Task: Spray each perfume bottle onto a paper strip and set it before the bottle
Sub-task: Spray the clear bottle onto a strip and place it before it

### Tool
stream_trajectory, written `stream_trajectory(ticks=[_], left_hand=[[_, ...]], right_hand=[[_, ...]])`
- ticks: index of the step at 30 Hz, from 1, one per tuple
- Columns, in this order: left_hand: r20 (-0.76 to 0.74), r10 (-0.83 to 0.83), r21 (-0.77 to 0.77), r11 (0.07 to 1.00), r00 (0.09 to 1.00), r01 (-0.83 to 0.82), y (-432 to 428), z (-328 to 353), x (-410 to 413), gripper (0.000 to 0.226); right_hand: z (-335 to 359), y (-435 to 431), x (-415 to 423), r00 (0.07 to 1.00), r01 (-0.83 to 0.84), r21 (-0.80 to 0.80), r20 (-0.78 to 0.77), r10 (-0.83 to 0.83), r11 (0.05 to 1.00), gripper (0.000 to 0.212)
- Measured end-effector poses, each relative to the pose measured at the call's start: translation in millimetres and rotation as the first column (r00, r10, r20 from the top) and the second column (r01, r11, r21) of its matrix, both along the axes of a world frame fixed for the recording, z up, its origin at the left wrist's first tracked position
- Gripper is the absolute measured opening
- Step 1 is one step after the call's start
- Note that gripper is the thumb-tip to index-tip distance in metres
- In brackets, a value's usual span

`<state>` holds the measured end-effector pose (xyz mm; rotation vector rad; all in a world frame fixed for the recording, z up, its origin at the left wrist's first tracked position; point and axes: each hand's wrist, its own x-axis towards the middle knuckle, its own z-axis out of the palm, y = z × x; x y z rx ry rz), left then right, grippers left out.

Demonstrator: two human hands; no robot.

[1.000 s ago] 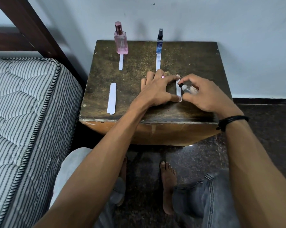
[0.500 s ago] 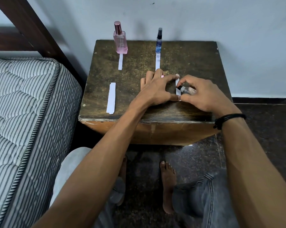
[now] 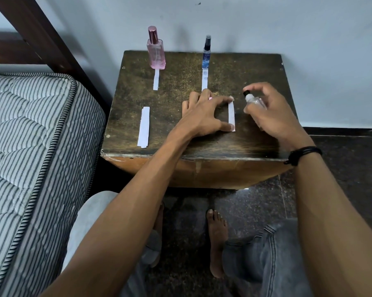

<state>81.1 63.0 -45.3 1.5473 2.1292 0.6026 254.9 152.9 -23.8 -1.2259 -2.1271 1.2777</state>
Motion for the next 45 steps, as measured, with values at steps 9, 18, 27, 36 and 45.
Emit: stream_trajectory(ticks=[9, 18, 27, 36, 45], left_hand=[[0.425, 0.112, 0.076, 0.984, 0.898, -0.159, -2, 15, -4, 0.034], [0.937, 0.147, 0.05, 0.841, 0.316, -0.538, -4, 31, -17, 0.033], [0.997, 0.08, -0.063, 0.83, 0.006, -0.554, 0, 26, -19, 0.032], [0.991, 0.131, -0.101, 0.836, 0.018, -0.539, -3, 30, -12, 0.021], [0.986, 0.14, -0.076, 0.863, 0.092, -0.499, -4, 34, -9, 0.028]], right_hand=[[-2, 8, 1, 0.99, 0.122, -0.127, -0.054, -0.13, 0.984, 0.035], [3, 5, -1, 0.99, 0.1, -0.104, -0.092, -0.11, 0.99, 0.02], [11, 3, -3, 0.973, 0.106, -0.262, -0.17, -0.154, 0.959, 0.022], [15, -2, -5, 0.979, 0.053, -0.295, -0.172, -0.108, 0.954, 0.018], [22, -4, -5, 0.962, -0.023, -0.329, -0.264, -0.069, 0.944, 0.019]])
